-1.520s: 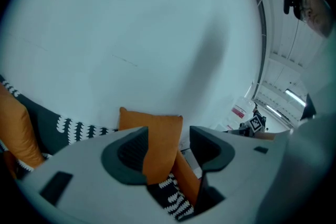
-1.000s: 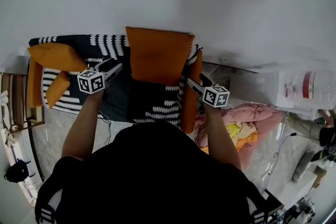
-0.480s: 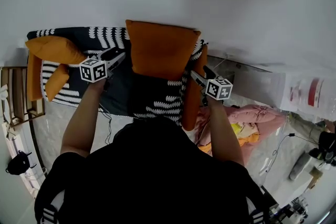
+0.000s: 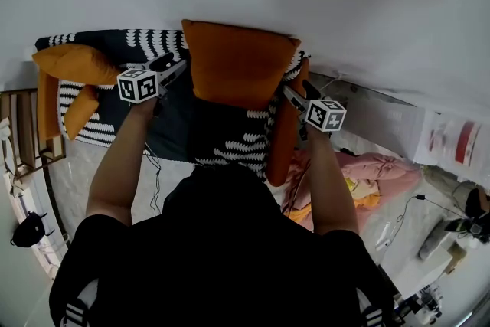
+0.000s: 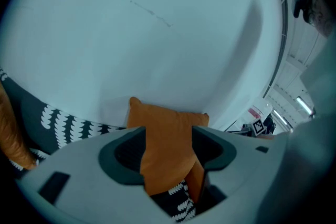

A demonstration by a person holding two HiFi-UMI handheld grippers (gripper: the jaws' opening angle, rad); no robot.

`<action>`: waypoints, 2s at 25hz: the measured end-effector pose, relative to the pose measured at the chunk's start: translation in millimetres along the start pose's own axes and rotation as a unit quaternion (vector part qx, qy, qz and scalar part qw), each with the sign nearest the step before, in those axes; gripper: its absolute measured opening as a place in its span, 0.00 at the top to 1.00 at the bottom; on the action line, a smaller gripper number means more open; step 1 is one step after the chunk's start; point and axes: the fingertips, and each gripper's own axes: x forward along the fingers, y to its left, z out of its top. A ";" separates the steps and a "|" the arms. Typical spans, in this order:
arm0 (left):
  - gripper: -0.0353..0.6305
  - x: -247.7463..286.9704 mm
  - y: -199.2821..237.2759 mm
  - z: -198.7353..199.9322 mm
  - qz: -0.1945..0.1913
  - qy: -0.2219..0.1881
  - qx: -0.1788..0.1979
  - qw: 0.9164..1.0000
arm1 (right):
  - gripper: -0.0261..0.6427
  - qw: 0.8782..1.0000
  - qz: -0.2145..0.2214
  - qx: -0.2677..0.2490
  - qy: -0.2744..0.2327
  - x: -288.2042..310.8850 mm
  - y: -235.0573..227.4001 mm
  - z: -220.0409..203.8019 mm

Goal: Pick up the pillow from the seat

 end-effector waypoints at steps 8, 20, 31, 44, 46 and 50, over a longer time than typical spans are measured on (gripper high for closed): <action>0.50 36.2 19.5 16.0 0.016 -0.022 -0.014 1.000 | 0.39 0.999 0.002 0.010 -0.032 22.8 -16.4 24.4; 0.41 83.3 52.6 27.4 0.025 -0.032 -0.009 0.999 | 0.37 0.998 0.015 -0.003 -0.061 59.8 -29.9 67.7; 0.34 113.2 71.7 20.3 0.000 -0.017 -0.004 1.000 | 0.34 0.998 0.050 0.009 -0.045 102.1 -36.3 67.3; 0.45 132.3 54.1 16.6 -0.057 -0.012 0.007 0.998 | 0.33 0.995 0.094 0.013 -0.027 133.3 -22.3 58.4; 0.49 132.1 50.7 14.7 -0.056 -0.014 0.007 0.998 | 0.34 0.996 0.088 0.018 -0.028 133.9 -21.5 56.5; 0.54 130.6 43.9 11.1 -0.055 -0.013 0.009 0.998 | 0.42 0.996 0.083 0.019 -0.023 133.6 -18.5 52.6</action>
